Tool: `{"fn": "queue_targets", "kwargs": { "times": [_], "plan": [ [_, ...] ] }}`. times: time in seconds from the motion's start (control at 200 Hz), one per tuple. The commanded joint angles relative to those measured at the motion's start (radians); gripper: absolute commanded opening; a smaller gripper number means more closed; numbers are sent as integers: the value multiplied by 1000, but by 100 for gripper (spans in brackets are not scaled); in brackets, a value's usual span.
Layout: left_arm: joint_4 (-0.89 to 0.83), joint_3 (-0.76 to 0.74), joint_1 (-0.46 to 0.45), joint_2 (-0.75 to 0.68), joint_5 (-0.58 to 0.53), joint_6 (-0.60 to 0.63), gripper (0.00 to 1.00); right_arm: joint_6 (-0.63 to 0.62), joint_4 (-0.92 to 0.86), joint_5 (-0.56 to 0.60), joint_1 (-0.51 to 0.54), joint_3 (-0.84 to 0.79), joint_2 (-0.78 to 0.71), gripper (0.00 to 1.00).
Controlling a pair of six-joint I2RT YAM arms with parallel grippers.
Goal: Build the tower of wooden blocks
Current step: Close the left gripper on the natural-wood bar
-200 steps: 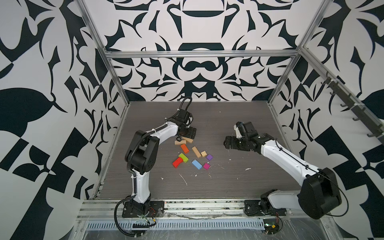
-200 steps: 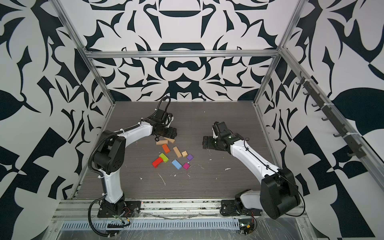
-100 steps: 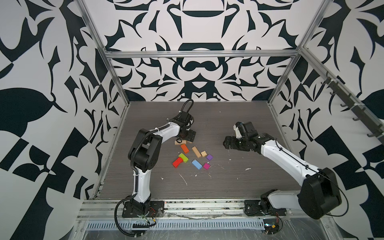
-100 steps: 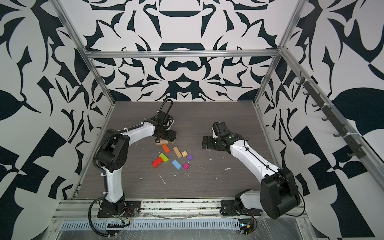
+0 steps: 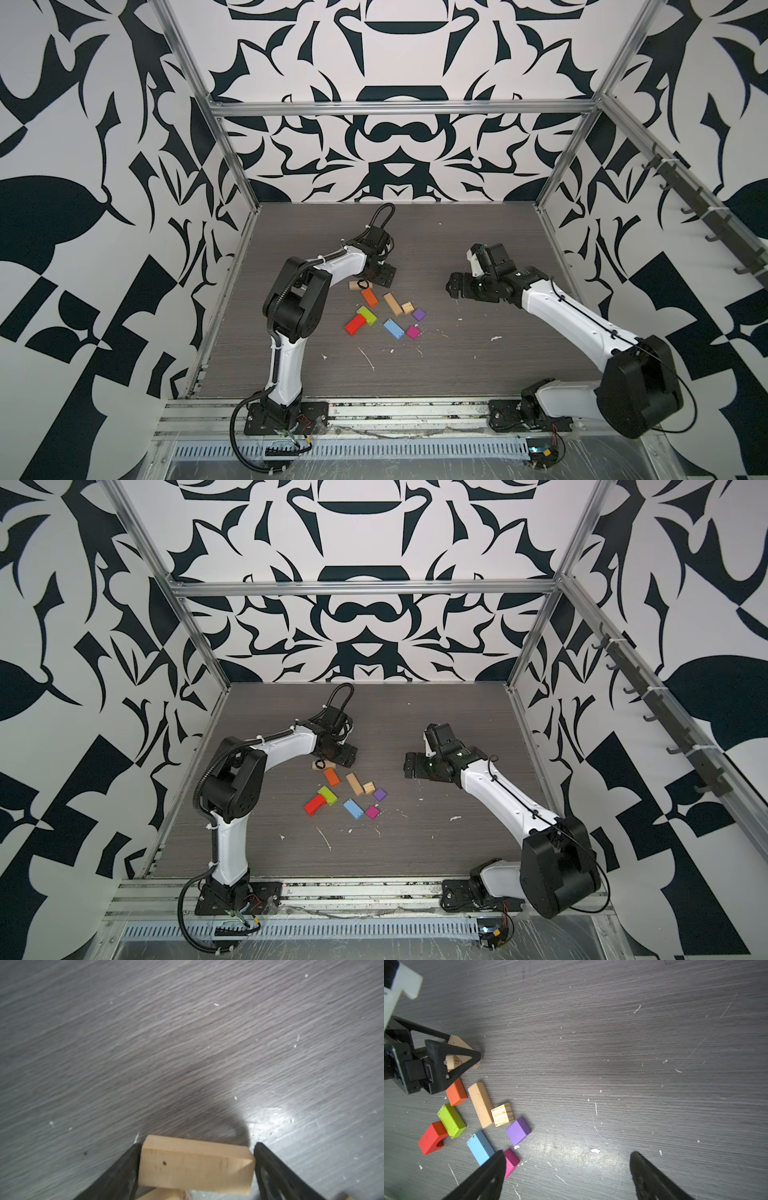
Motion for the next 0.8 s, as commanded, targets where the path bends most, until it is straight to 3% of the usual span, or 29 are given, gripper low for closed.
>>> {"fn": "queue_targets", "kwargs": {
  "times": [0.0, 0.125, 0.35, 0.525, 0.685, 0.795],
  "plan": [
    [-55, 16, -10, 27, -37, -1, 89, 3, -1, -5, 5, -7, -34, 97],
    [-58, 17, -15, 28, -44, 6, 92, 4, 3, -6, 5, -11, -35, 97],
    [-69, 22, -26, 40, -56, 10, 88, 3, 3, -5, 5, -13, -40, 97],
    [-74, 30, -38, 58, -63, -9, 71, 3, 0, -1, 5, -15, -42, 97],
    [-64, 38, -41, 56, -39, -77, 67, 3, -8, 10, 5, -9, -46, 96],
    [-53, 53, -44, 38, -7, -180, 59, 12, -6, 20, 5, -20, -58, 96]
  ]
}}
